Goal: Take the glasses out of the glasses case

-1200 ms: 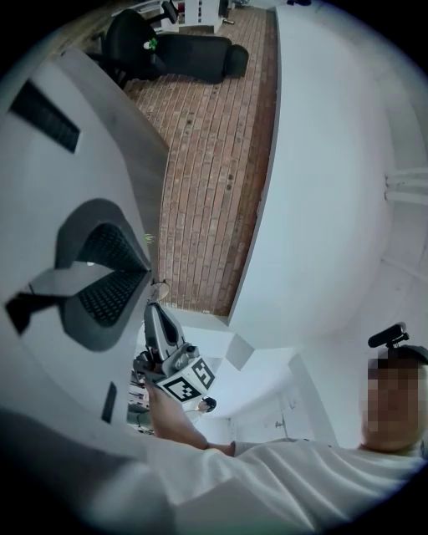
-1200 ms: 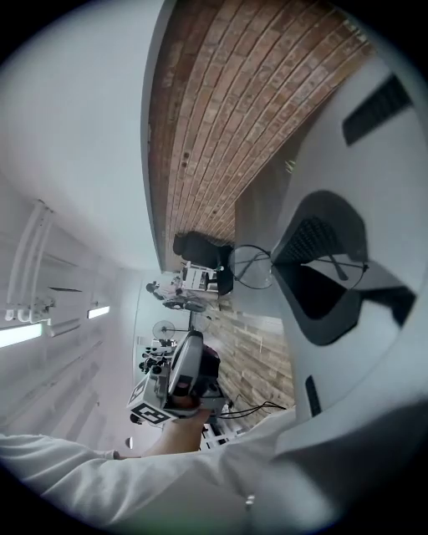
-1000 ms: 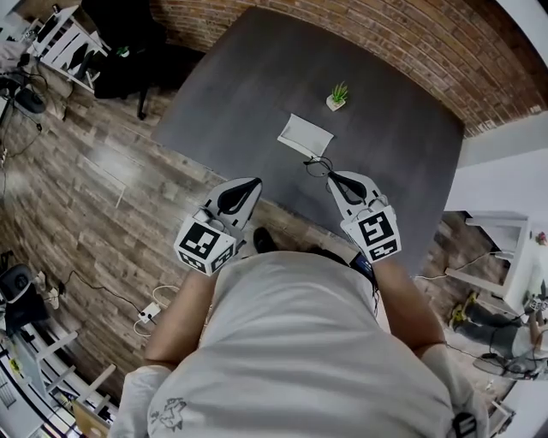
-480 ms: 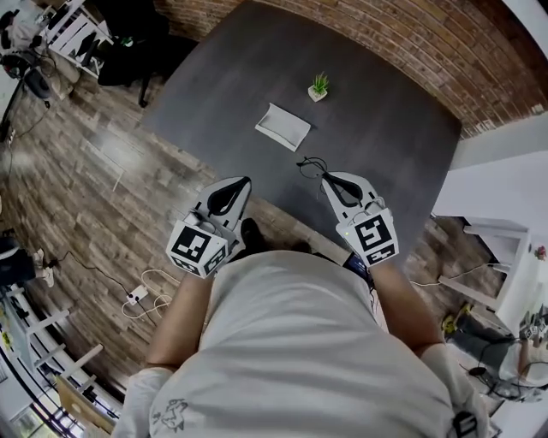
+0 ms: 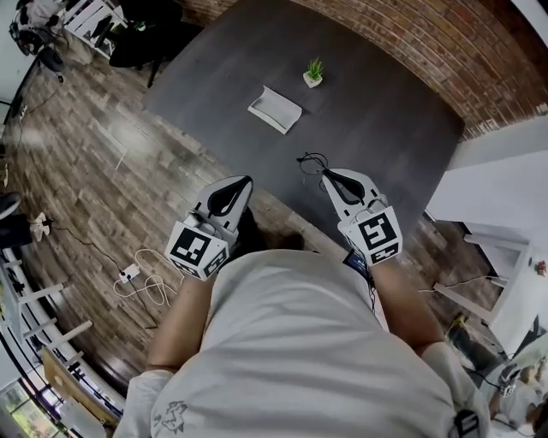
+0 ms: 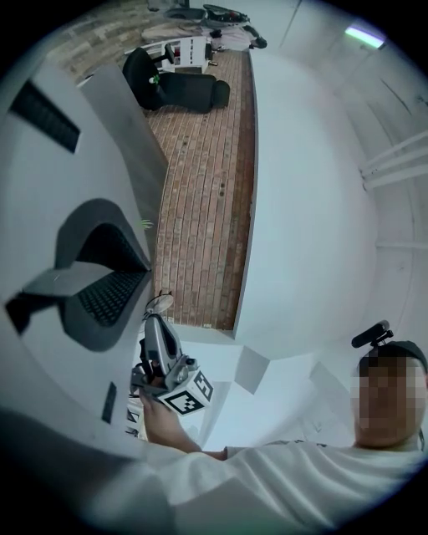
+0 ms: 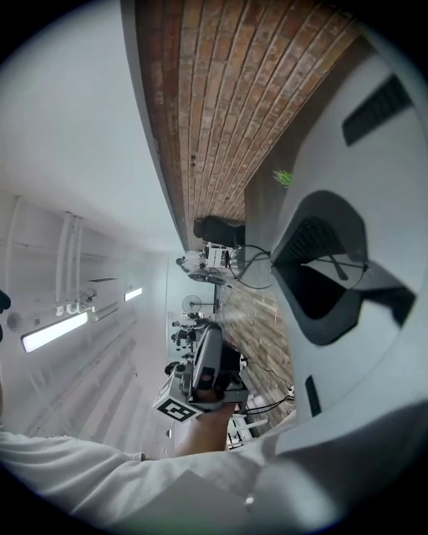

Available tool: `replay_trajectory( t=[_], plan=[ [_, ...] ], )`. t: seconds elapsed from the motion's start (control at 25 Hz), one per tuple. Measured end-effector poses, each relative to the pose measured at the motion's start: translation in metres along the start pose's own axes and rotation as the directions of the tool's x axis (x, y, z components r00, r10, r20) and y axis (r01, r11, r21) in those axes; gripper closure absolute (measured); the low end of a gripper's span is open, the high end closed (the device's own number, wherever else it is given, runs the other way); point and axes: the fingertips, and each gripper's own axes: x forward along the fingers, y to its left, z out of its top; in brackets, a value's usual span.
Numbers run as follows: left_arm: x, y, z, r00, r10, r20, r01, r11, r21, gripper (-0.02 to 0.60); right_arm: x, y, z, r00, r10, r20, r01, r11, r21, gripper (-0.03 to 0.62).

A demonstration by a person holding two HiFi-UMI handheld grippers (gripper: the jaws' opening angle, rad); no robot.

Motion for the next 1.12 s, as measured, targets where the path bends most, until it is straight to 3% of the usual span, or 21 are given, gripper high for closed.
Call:
replay_trajectory(
  t=[0.44, 0.68, 1.12],
  plan=[
    [-0.023, -0.034, 0.009, 1.0, -0.013, 0.017, 0.013, 1.0, 0.012, 0.571, -0.023, 0.026, 0.008, 1.0, 0.019, 0.015, -0.018, 0.999, -0.042, 0.58],
    [-0.05, -0.039, 0.009, 0.999, -0.049, 0.023, 0.048, 0.999, 0.019, 0.571, -0.03, 0.043, 0.018, 0.999, -0.032, 0.018, 0.033, 0.998, -0.045, 0.58],
    [-0.14, -0.038, 0.0, 0.995, -0.091, 0.04, 0.09, 0.996, 0.021, 0.571, -0.033, 0.138, 0.034, 0.998, -0.038, 0.048, 0.039, 0.999, -0.02, 0.58]
  ],
)
